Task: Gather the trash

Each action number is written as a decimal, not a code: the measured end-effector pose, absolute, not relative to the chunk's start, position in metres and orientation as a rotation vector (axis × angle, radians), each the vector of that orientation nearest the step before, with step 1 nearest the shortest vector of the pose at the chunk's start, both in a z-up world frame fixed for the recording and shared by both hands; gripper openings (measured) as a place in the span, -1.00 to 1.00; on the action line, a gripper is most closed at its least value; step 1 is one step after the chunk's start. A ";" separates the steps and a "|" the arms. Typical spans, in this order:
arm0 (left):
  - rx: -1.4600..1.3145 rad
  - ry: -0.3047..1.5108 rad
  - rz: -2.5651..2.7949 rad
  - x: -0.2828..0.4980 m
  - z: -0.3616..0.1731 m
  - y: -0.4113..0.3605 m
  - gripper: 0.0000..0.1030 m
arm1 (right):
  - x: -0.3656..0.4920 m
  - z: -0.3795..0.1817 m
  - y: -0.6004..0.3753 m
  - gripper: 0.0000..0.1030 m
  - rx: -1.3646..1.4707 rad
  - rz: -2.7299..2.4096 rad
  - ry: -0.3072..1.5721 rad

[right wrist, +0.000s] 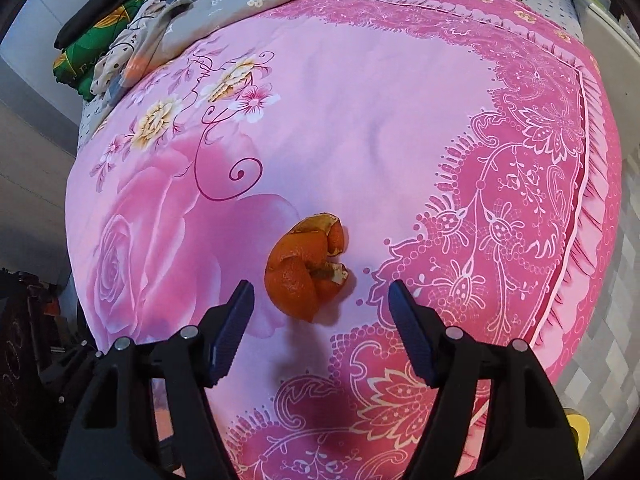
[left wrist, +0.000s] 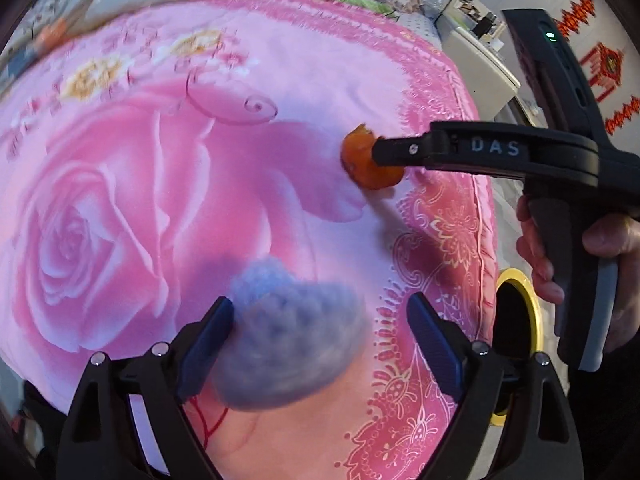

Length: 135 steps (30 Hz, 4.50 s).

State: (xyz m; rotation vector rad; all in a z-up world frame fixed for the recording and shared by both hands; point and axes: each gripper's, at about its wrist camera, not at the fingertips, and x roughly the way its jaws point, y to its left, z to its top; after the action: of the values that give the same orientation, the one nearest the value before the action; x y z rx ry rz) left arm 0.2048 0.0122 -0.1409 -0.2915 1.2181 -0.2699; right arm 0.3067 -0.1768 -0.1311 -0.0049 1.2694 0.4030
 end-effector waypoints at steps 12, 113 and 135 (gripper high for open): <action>-0.214 1.178 -0.271 0.203 -0.149 0.004 -0.05 | 0.308 -0.150 -0.158 -0.06 -0.066 0.398 1.279; -0.037 1.135 -0.790 0.105 -0.076 -0.229 0.51 | 0.054 -0.067 -0.526 -0.25 0.459 -0.016 1.025; -0.159 1.047 -0.510 0.132 -0.075 -0.099 0.56 | 0.101 -0.069 -0.428 -0.23 0.288 0.127 1.056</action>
State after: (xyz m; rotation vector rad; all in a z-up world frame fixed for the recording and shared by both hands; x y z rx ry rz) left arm 0.1320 -0.0986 -0.0747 -0.1593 1.0469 -0.5103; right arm 0.1007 -0.4283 -0.0686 0.2879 1.0565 0.1272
